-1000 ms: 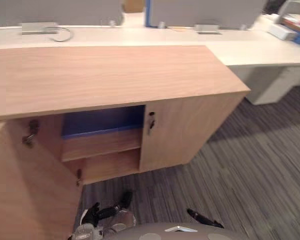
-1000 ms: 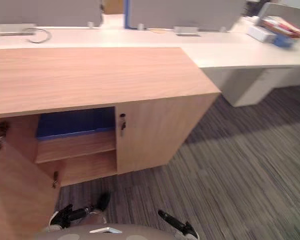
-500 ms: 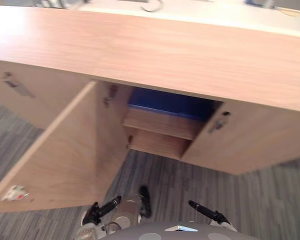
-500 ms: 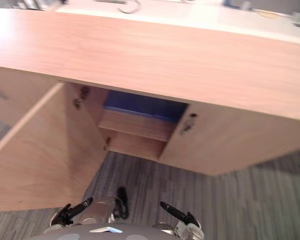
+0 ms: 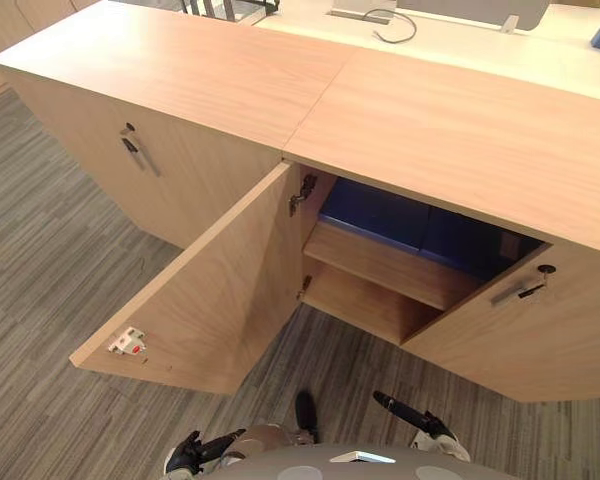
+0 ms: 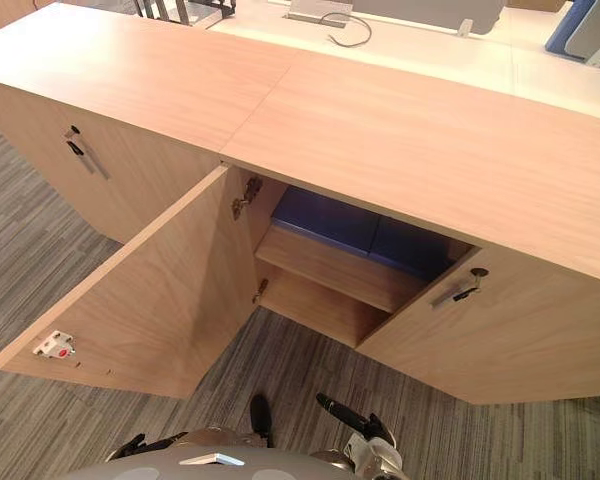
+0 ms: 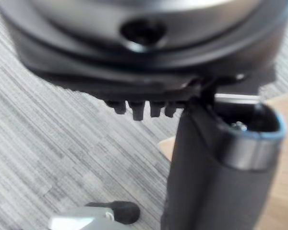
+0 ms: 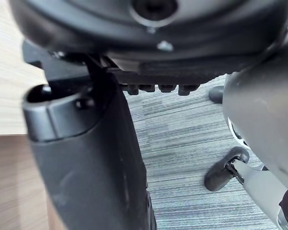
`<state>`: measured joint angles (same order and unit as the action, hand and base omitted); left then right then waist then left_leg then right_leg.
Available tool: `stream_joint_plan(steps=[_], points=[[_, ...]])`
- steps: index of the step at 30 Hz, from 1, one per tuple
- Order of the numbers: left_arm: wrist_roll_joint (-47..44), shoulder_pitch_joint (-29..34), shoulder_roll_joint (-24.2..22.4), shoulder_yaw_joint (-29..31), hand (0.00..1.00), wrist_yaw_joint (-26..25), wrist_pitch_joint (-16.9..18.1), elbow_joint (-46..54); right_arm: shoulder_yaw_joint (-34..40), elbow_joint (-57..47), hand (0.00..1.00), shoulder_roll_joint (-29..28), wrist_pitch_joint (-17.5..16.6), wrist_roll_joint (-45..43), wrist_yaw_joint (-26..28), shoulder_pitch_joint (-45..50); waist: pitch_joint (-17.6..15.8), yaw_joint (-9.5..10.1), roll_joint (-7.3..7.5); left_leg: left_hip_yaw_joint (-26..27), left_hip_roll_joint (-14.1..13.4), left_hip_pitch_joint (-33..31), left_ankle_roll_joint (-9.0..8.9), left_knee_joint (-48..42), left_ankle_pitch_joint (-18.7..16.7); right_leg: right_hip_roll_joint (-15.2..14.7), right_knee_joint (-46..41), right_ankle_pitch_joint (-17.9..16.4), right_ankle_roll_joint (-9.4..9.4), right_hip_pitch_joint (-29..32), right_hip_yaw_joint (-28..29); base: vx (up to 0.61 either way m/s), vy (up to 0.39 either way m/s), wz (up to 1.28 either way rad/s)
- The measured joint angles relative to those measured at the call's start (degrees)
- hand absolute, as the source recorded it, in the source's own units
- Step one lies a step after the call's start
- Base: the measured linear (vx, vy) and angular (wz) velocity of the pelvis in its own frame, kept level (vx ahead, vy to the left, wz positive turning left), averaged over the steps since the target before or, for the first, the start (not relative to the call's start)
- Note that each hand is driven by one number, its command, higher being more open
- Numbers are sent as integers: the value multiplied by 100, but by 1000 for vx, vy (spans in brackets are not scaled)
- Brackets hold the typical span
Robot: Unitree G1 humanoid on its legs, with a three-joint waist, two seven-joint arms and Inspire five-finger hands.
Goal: Walk over to the cabinet, pick up the folder, carry it to the office cabinet, place the folder inside the office cabinet, then close the office cabinet door
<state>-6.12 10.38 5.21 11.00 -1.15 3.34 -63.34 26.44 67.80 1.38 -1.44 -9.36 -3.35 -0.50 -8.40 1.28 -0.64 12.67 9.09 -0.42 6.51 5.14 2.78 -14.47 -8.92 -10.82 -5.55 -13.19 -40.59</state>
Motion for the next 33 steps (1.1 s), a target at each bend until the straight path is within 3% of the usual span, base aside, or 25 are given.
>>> stream_joint_plan(steps=[5,15,19,23,24,26,27,29,31,33], points=[[2,14,-30,11,100,0,3,-26,1,11,100,1,8,2,2,28,69,5,-45,-45,1,24,-12,3,59,43,67,0,-6,-55,-9,13,-98,5],[4,76,-71,142,100,8,13,-35,6,125,100,24,21,10,0,-12,65,12,19,-48,16,133,-16,12,61,84,210,-61,8,-223,-13,12,-82,0],[18,86,-67,188,100,12,14,-29,6,127,100,18,79,45,1,-22,55,16,53,-113,89,143,59,12,5,57,190,-58,10,-267,-80,65,-56,9],[258,93,-52,63,100,5,29,35,13,102,100,57,90,224,6,36,69,-10,43,-632,259,112,199,9,-93,-126,-409,-108,103,-234,-262,116,-31,55],[256,93,1,-109,100,1,34,43,55,24,100,57,53,221,15,81,99,-2,3,-942,253,152,282,-20,-42,-227,-1135,-127,292,81,320,153,11,80],[253,92,68,-234,100,-4,32,66,43,-83,100,20,52,223,29,80,110,1,59,-1230,234,161,278,-27,10,-119,-1634,-338,385,456,1433,182,-1,94],[253,84,117,-278,100,-8,43,91,34,-117,100,-42,45,221,31,79,131,-7,100,-1578,219,153,234,-29,42,138,-1800,-598,214,783,2427,175,-21,112],[248,75,144,-325,100,-6,47,84,40,-100,100,-55,71,211,40,92,180,-19,141,-1940,197,153,187,-31,75,448,-1772,-746,-2,1155,3378,159,-28,115],[248,77,166,-322,100,-6,48,45,54,-90,100,-69,68,211,24,87,224,-10,176,-2318,196,149,155,-30,96,535,-1447,-708,-127,1445,3769,175,-30,110],[233,106,166,-261,100,-7,47,25,59,6,100,-75,52,215,24,85,337,6,222,-2665,194,206,92,-31,101,503,-945,-595,-236,1508,3727,170,-62,106]])
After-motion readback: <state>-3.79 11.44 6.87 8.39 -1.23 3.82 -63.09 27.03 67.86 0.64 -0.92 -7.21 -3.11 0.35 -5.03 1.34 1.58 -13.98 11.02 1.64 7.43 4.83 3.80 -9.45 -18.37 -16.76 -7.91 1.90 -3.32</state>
